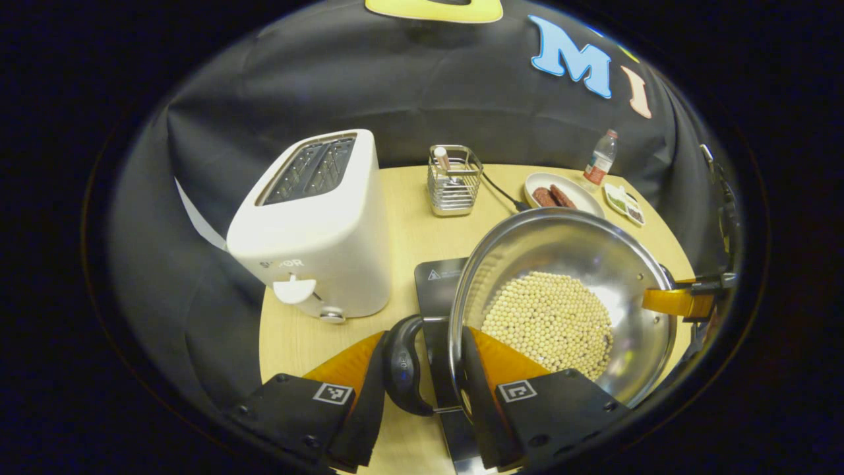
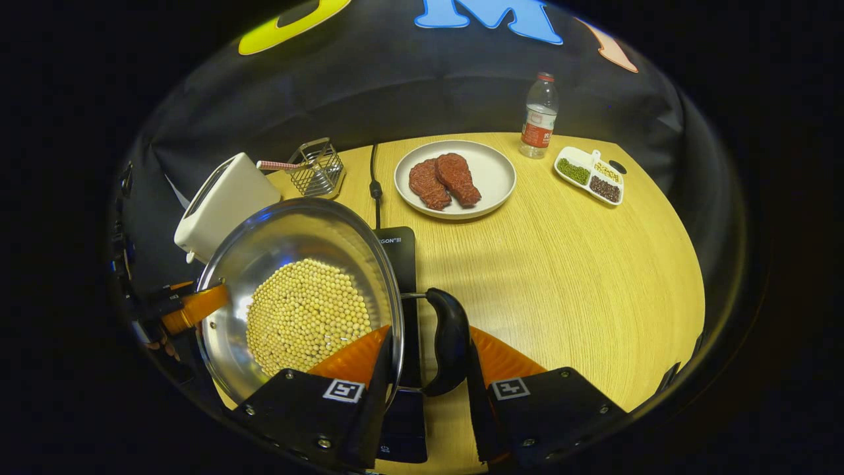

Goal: First push the handle of the pot to place it horizontally, then grasp the pot with both hands and set it on the induction cooktop.

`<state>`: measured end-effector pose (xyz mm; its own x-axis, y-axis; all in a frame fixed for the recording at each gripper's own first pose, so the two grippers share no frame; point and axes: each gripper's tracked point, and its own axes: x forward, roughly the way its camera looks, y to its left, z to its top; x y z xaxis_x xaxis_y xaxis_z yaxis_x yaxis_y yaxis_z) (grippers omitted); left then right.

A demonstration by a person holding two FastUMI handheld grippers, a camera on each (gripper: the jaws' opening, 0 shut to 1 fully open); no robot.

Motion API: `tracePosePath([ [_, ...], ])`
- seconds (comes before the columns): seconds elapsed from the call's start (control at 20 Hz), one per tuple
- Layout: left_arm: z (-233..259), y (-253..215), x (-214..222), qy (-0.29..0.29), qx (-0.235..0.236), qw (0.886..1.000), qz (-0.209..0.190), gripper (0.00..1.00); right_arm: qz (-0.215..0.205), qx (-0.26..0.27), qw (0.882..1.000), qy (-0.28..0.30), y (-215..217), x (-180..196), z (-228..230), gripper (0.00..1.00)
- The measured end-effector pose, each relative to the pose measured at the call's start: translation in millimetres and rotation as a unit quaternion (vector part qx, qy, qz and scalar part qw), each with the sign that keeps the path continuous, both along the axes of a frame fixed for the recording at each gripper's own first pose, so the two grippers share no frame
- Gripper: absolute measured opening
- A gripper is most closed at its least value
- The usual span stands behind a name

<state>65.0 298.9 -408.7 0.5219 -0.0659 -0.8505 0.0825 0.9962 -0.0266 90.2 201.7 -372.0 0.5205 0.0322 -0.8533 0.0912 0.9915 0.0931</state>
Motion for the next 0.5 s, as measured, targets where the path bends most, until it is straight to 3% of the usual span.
tracePosePath([
  [0.25, -1.1, 1.9, 2.9, -0.013, -0.003, 1.0, 0.005, 0.68, 0.002, 0.01, 1.0, -0.012, 0.1, 5.2, 0.6, 0.56],
  [0.3, 0.8, 3.2, 2.1, -0.017, -0.002, 1.0, 0.008, 0.65, 0.006, 0.014, 1.0, -0.015, 0.5, 6.4, 1.5, 0.51],
  [0.4, 8.2, 12.4, 2.9, -0.031, 0.0, 0.999, 0.028, 0.75, 0.019, 0.015, 0.999, -0.028, -0.3, 8.7, 8.2, 0.62],
  [0.45, 15.1, 13.1, 0.5, -0.039, -0.01, 0.998, 0.043, 0.84, 0.027, 0.013, 0.999, -0.041, -3.3, 11.8, 14.7, 0.65],
  [0.5, 20.4, 15.3, 0.0, -0.048, -0.018, 0.997, 0.059, 0.94, 0.035, 0.012, 0.998, -0.054, -4.4, 13.5, 19.9, 0.74],
])
